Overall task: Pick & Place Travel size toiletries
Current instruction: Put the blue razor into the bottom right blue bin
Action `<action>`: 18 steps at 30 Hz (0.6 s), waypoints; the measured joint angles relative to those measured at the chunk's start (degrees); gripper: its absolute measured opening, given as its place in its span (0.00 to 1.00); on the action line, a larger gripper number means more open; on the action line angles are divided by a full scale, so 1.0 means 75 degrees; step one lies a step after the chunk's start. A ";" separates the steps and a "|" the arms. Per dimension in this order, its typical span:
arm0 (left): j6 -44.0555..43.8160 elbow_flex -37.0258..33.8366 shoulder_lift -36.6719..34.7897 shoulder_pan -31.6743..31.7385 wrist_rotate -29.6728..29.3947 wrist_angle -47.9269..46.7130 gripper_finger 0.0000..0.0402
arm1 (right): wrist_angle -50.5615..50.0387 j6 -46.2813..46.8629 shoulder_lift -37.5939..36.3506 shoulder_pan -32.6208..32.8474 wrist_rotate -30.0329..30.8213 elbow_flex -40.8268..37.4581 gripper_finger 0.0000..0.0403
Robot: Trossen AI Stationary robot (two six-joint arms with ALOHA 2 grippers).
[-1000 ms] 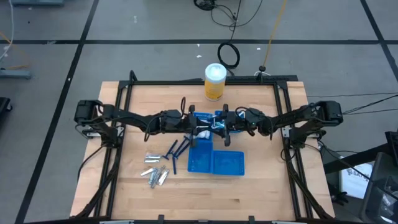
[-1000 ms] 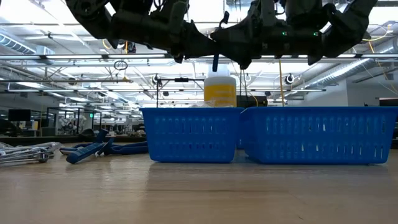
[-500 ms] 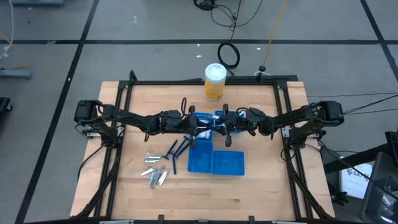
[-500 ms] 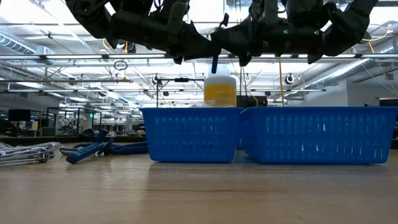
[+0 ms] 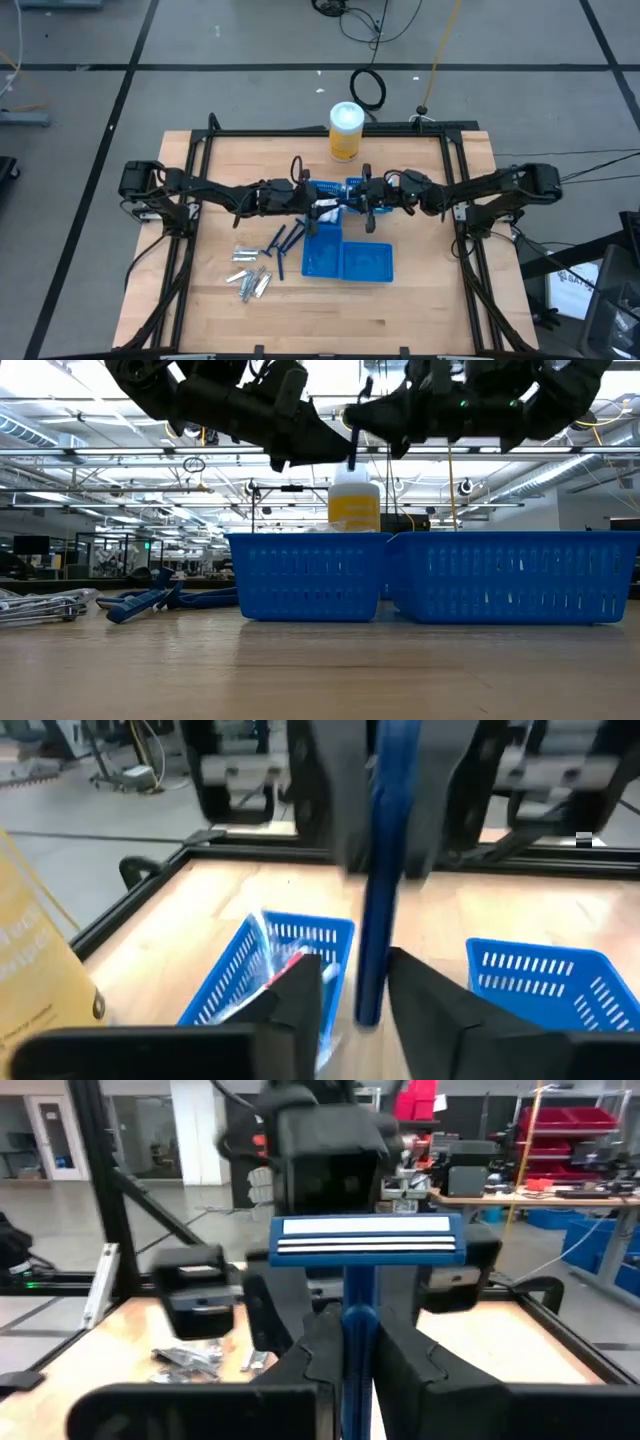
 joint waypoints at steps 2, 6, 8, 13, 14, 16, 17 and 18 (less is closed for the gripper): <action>-0.0047 -0.0003 0.0000 -0.0015 -0.0095 -0.0166 0.35 | -0.0389 0.0154 -0.0435 0.0000 -0.0338 0.0000 0.06; 0.0194 -0.0009 0.0012 -0.0034 -0.0332 -0.0508 0.44 | -0.1435 0.1244 -0.1207 0.0103 -0.1688 0.0032 0.06; 0.0142 -0.0009 0.0012 -0.0047 -0.0539 -0.0628 0.46 | -0.2010 0.1747 -0.1317 0.0353 -0.2304 0.0032 0.06; -0.0156 -0.0010 0.0012 0.0029 -0.0788 -0.0758 0.48 | -0.3806 0.2067 -0.1390 0.1561 -0.2097 0.0025 0.06; -0.0207 -0.0009 0.0012 0.0038 -0.0799 -0.0758 0.48 | -0.4216 0.2039 -0.1378 0.1784 -0.1770 0.0023 0.06; -0.0386 -0.0011 0.0012 0.0038 -0.0792 -0.0762 0.49 | -0.4897 0.2028 -0.1373 0.2199 -0.1054 0.0023 0.06; -0.0460 -0.0009 0.0012 0.0038 -0.0790 -0.0774 0.49 | -0.5139 0.2039 -0.1375 0.2387 -0.0707 0.0023 0.06; -0.0548 -0.0009 0.0012 0.0038 -0.0774 -0.0800 0.49 | -0.5345 0.2059 -0.1379 0.2559 -0.0407 0.0023 0.06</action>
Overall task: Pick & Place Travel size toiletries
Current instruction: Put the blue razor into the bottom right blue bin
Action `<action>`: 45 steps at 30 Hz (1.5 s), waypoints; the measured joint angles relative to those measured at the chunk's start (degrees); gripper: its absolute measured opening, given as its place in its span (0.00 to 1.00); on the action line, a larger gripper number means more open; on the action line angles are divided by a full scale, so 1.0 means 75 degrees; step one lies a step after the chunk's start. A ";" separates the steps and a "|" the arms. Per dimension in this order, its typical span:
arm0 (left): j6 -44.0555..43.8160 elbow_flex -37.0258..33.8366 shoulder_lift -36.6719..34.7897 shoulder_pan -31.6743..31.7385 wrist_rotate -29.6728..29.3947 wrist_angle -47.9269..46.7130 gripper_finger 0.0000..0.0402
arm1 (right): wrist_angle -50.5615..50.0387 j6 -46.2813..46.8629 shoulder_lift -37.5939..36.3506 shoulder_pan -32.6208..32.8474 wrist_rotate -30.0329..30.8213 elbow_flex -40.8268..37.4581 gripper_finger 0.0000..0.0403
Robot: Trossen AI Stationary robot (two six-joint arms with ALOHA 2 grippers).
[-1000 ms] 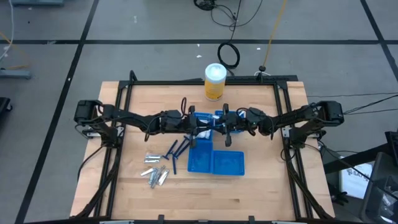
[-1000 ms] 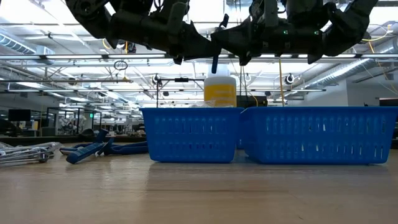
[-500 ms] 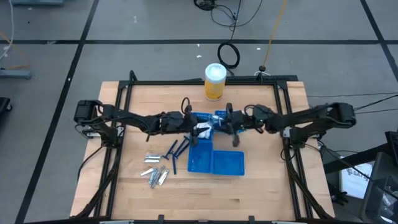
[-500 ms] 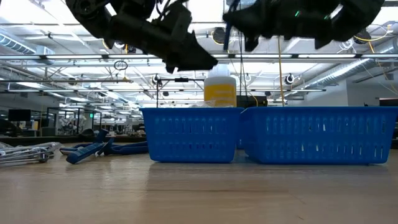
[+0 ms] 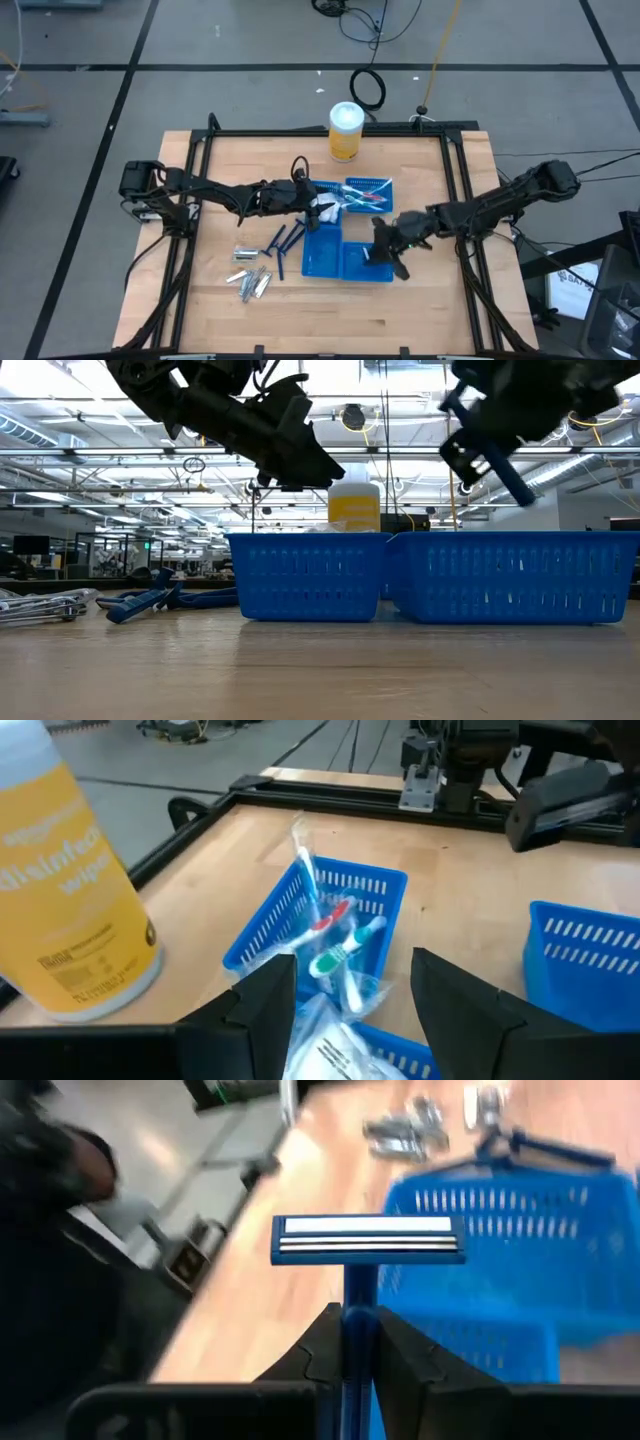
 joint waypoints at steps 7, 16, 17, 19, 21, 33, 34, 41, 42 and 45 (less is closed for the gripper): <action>-0.0208 -0.0003 0.0000 -0.0038 0.0011 -0.0017 0.49 | -0.1336 0.0381 0.0147 0.0636 0.1894 -0.0008 0.06; -0.0161 -0.0003 0.0000 -0.0050 0.0028 -0.0014 0.49 | -0.1396 0.0485 0.0379 0.0664 0.1865 -0.0009 0.16; -0.0161 -0.0003 0.0000 -0.0051 0.0028 -0.0015 0.49 | -0.1409 0.0485 0.0379 0.0664 0.1854 -0.0009 0.18; -0.0161 -0.0003 0.0000 -0.0050 0.0028 -0.0014 0.49 | -0.1410 0.0482 0.0379 0.0664 0.1668 -0.0009 0.20; -0.0161 -0.0006 0.0000 -0.0052 0.0028 -0.0014 0.49 | -0.1413 0.0478 0.0379 0.0664 0.1475 -0.0009 0.22; -0.0266 0.0058 -0.0286 -0.0306 0.0308 -0.2098 0.49 | -0.1391 -0.0174 -0.0232 0.0632 0.1459 -0.0009 0.35; -0.0365 0.0061 -0.0411 -0.0388 0.0321 -0.2685 0.49 | -0.1388 -0.0300 -0.0369 0.0632 0.1459 -0.0009 0.35; -0.2003 0.0148 -0.1000 -0.1128 0.0322 -0.6110 0.49 | -0.1595 -0.0695 -0.1126 0.0667 0.1476 -0.0088 0.34; -0.2421 0.0151 -0.1006 -0.1221 0.0322 -0.6505 0.49 | -0.1554 -0.0685 -0.1152 0.0692 0.1487 -0.0166 0.34; -0.3620 0.0130 -0.1019 -0.1440 0.0252 -0.7385 0.49 | -0.1507 -0.0690 -0.1243 0.0703 0.1490 -0.0409 0.34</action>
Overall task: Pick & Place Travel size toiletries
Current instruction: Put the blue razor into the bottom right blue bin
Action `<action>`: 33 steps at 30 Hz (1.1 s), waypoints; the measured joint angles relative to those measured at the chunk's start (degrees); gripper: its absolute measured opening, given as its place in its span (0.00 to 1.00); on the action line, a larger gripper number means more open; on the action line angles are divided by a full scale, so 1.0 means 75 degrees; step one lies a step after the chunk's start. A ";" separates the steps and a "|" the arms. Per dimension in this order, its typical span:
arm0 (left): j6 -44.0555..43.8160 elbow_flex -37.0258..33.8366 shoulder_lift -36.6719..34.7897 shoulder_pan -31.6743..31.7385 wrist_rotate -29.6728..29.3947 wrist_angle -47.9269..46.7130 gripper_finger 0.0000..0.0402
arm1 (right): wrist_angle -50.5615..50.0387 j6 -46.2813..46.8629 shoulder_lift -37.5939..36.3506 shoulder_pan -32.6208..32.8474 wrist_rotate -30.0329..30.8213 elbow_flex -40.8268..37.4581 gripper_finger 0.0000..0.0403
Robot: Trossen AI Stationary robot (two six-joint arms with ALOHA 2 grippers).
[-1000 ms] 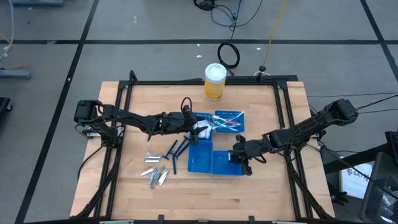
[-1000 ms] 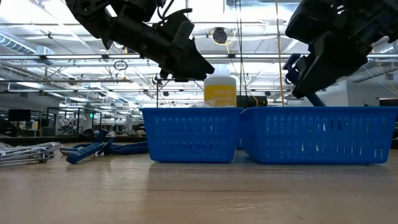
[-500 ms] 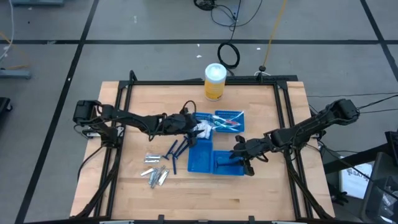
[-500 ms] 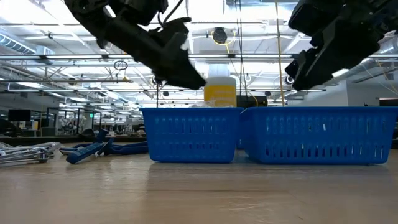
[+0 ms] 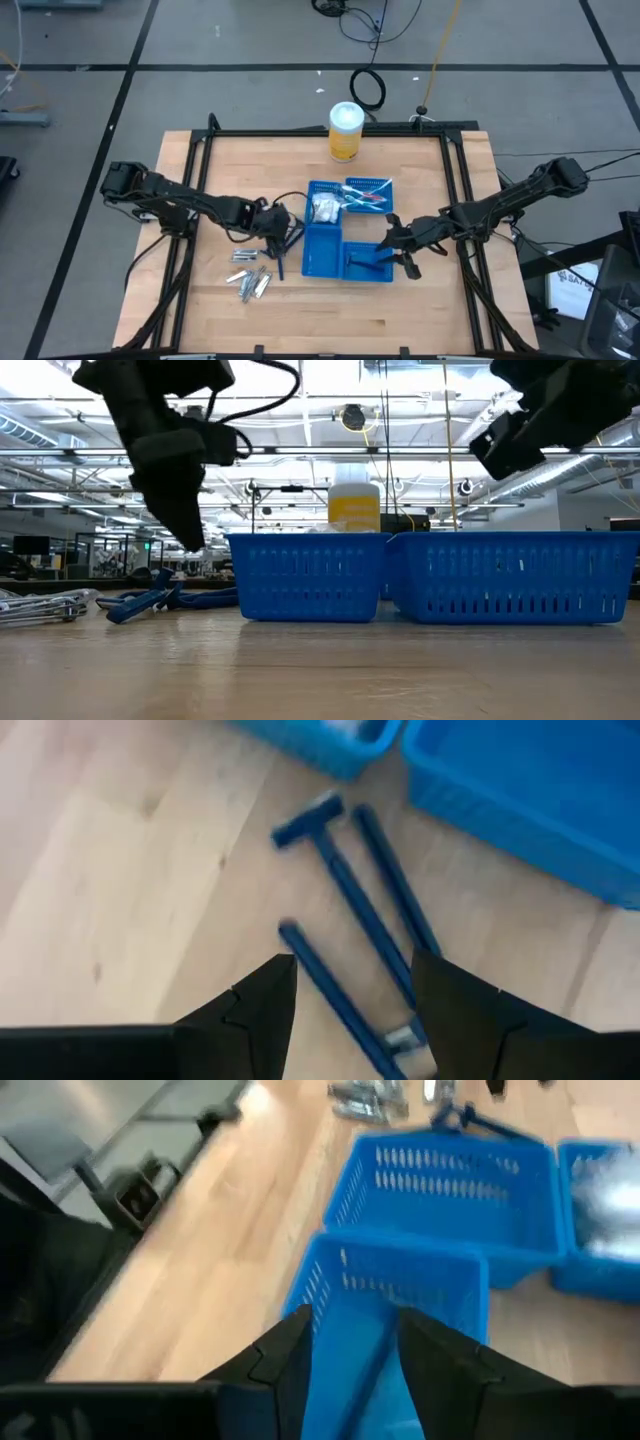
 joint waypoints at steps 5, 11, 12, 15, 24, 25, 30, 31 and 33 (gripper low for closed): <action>-0.0990 0.0004 0.0324 -0.0028 -0.0224 -0.0341 0.49 | 0.0097 0.0018 0.0013 -0.0156 0.0032 -0.0119 0.34; -0.0988 0.0010 0.0972 0.0128 -0.0152 0.0041 0.49 | 0.0475 -0.0031 0.0011 -0.0275 0.0006 -0.0119 0.34; -0.0988 0.0010 0.1074 0.0167 -0.0098 0.0059 0.49 | 0.0498 -0.0039 0.0011 -0.0275 0.0006 -0.0119 0.34; -0.1041 0.0010 0.1429 0.0298 0.0137 0.0061 0.49 | 0.0470 -0.0101 0.0012 -0.0272 0.0000 -0.0119 0.34; -0.1372 0.0042 0.1669 0.0559 0.0621 -0.0092 0.47 | 0.0454 -0.0116 0.0011 -0.0272 -0.0001 -0.0119 0.33; -0.1414 0.0041 0.1670 0.0576 0.0640 -0.0140 0.44 | 0.0447 -0.0116 0.0011 -0.0272 0.0000 -0.0119 0.33; -0.1587 0.0031 0.1678 0.0656 0.0641 -0.0267 0.24 | 0.0447 -0.0116 0.0011 -0.0272 0.0000 -0.0119 0.33; -0.1584 0.0030 0.1678 0.0676 0.0641 -0.0285 0.19 | 0.0447 -0.0116 0.0012 -0.0272 -0.0001 -0.0119 0.32; -0.1467 0.0034 0.1680 0.0744 0.0644 -0.0359 0.08 | 0.0447 -0.0116 0.0013 -0.0272 -0.0002 -0.0116 0.32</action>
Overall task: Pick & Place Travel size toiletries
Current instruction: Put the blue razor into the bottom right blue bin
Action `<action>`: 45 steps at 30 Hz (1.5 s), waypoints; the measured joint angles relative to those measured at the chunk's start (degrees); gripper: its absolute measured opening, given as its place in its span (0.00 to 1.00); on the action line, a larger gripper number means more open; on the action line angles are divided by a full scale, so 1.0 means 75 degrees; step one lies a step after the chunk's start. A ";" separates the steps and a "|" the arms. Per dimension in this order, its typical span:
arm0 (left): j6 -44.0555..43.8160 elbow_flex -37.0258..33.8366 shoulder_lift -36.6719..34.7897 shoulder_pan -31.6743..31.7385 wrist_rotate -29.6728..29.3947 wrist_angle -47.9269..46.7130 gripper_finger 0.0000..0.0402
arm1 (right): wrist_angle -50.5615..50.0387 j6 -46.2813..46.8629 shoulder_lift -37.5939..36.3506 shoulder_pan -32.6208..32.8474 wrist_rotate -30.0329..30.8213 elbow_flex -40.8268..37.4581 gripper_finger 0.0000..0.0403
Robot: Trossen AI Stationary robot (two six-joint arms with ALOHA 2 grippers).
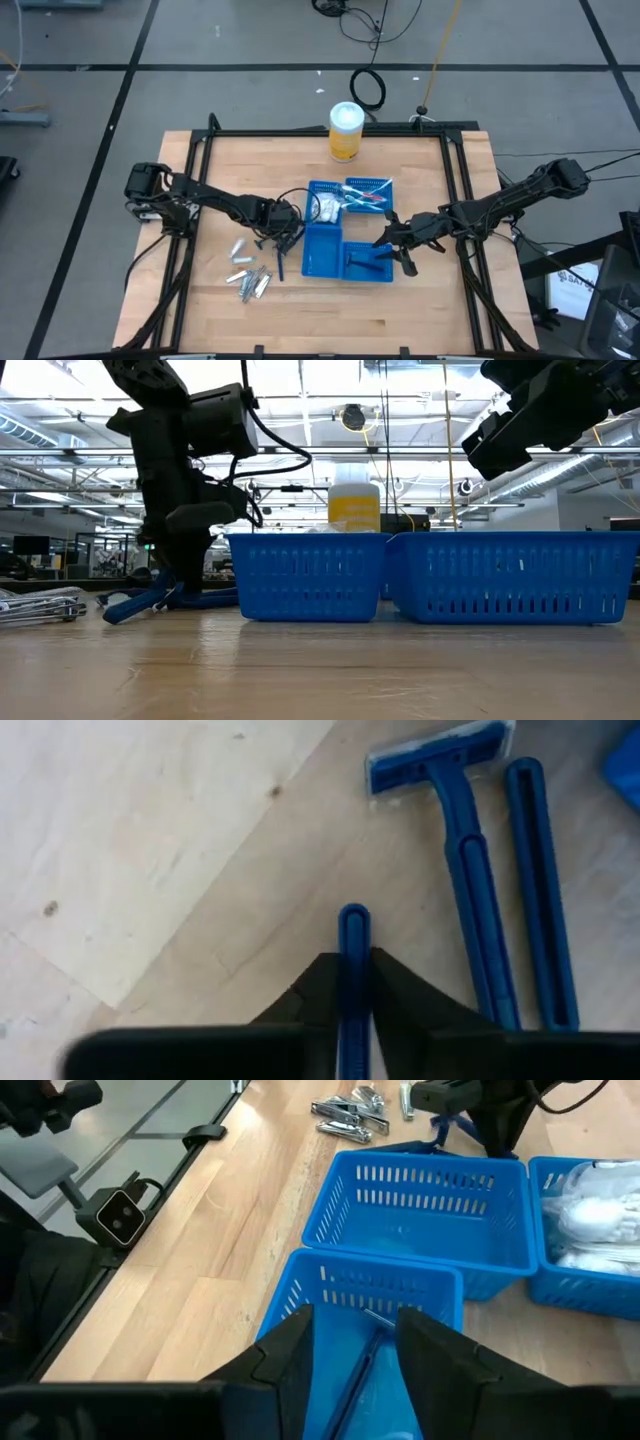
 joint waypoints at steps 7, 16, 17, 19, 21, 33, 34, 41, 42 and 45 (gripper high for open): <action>0.0138 -0.0031 -0.0286 0.0139 -0.0584 -0.0652 0.05 | 0.0003 -0.0087 0.0000 0.0000 0.0002 0.0000 0.32; 0.0667 -0.0053 -0.2221 -0.0095 -0.2259 -0.0284 0.03 | 0.0013 -0.0119 -0.0003 0.0000 0.0043 0.0003 0.32; 0.0848 -0.0068 -0.2468 -0.0153 -0.2418 -0.0068 0.03 | 0.0026 -0.0135 -0.0003 -0.0001 0.0045 0.0003 0.32; 0.1401 -0.0047 -0.2907 -0.0288 -0.2717 0.0850 0.02 | 0.0054 -0.0277 -0.0003 0.0000 0.0124 0.0003 0.32; 0.2217 -0.0045 -0.3190 -0.0444 -0.2988 0.1869 0.02 | 0.0115 -0.0424 -0.0002 0.0000 0.0512 0.0006 0.32; 0.6538 -0.0030 -0.2162 -0.0680 -0.1823 0.7580 0.04 | 0.3056 -0.1406 0.0791 -0.0325 0.1992 0.0009 0.32; 0.6687 -0.0030 -0.1937 -0.0683 -0.1623 0.7955 0.04 | 0.3324 -0.1442 0.0953 -0.0388 0.1996 0.0009 0.32; 0.7141 -0.0030 -0.0816 -0.0677 -0.0559 1.0036 0.03 | 0.5033 -0.1309 0.2148 -0.0787 0.1986 0.0009 0.32; 0.7141 -0.0030 -0.0745 -0.0680 -0.0529 1.0185 0.04 | 0.5268 -0.1274 0.2300 -0.0801 0.1978 0.0009 0.33; 0.7136 -0.0030 -0.0692 -0.0679 -0.0514 1.0178 0.04 | 0.5993 -0.1279 0.2653 -0.0835 0.1748 0.0009 0.36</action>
